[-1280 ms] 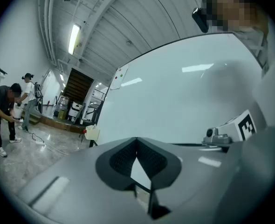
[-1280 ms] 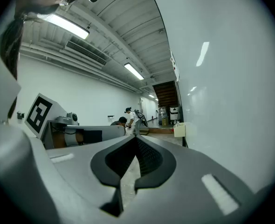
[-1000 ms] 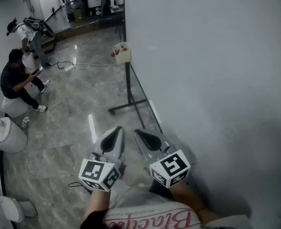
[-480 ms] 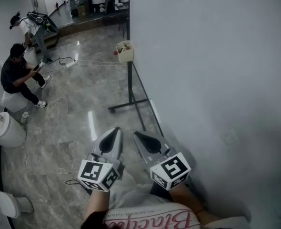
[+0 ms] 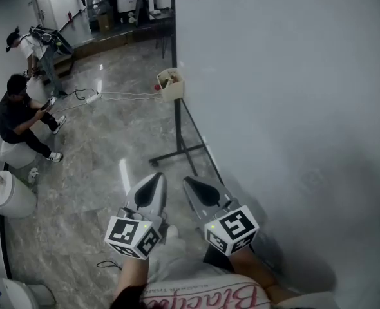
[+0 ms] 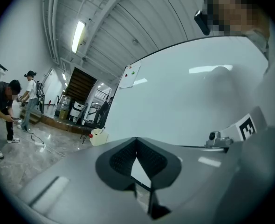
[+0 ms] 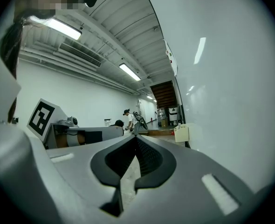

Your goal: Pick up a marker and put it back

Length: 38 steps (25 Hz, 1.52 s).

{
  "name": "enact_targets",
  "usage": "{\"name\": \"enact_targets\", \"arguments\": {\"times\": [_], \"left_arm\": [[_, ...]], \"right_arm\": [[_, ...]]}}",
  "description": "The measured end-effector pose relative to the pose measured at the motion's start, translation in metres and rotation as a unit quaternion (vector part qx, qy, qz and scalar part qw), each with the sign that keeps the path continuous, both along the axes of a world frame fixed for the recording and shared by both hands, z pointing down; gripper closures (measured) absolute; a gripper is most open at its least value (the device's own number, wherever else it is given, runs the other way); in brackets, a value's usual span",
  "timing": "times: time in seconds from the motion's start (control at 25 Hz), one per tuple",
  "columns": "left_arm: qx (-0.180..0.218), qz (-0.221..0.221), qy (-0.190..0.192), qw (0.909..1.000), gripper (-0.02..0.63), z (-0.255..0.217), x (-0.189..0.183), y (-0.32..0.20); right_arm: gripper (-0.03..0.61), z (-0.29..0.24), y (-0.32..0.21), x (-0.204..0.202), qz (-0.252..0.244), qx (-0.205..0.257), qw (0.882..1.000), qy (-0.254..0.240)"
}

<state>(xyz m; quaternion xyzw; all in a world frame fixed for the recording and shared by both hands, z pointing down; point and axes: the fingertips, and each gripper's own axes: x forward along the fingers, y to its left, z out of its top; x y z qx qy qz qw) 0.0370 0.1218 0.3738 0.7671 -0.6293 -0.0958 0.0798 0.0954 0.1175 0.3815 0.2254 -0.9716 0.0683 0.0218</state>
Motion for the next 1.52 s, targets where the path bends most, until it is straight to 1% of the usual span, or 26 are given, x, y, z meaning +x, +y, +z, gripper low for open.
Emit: {"name": "enact_targets", "arguments": {"times": [0.28, 0.4, 0.52, 0.72, 1.0, 1.2, 1.32, 1.36, 1.4, 1.52], "left_arm": [[0.004, 0.042, -0.007, 0.9991, 0.614, -0.013, -0.041, -0.054], [0.007, 0.053, -0.009, 0.9986, 0.615, -0.017, -0.058, -0.072], [0.004, 0.059, -0.001, 0.9982, 0.615, -0.013, -0.072, -0.089], [-0.001, 0.067, 0.008, 0.9977, 0.614, -0.006, -0.087, -0.121], [-0.015, 0.074, 0.022, 0.9969, 0.614, 0.001, -0.104, -0.174], [-0.015, 0.077, 0.018, 0.9967, 0.615, -0.004, -0.123, -0.228], [-0.020, 0.082, 0.015, 0.9964, 0.614, -0.009, -0.130, -0.258], [-0.022, 0.084, 0.014, 0.9962, 0.614, -0.010, -0.132, -0.267], [-0.025, 0.086, 0.013, 0.9959, 0.614, -0.010, -0.133, -0.276], [-0.034, 0.091, 0.011, 0.9952, 0.614, -0.006, -0.137, -0.304]], "right_arm": [[0.577, -0.016, -0.057, -0.046, 0.041, 0.008, 0.999, -0.004], [0.577, -0.020, -0.075, -0.065, 0.054, 0.016, 0.998, -0.002], [0.577, -0.015, -0.086, -0.081, 0.060, 0.017, 0.998, 0.009], [0.577, -0.006, -0.116, -0.094, 0.067, 0.010, 0.997, 0.022], [0.577, -0.004, -0.177, -0.106, 0.091, 0.007, 0.995, 0.037], [0.577, -0.005, -0.233, -0.120, 0.111, 0.011, 0.993, 0.039], [0.577, -0.005, -0.265, -0.131, 0.111, 0.006, 0.993, 0.040], [0.551, -0.005, -0.275, -0.135, 0.109, 0.001, 0.993, 0.040], [0.510, -0.003, -0.285, -0.139, 0.107, -0.004, 0.993, 0.041], [0.468, 0.004, -0.316, -0.147, 0.109, -0.018, 0.992, 0.053]]}}
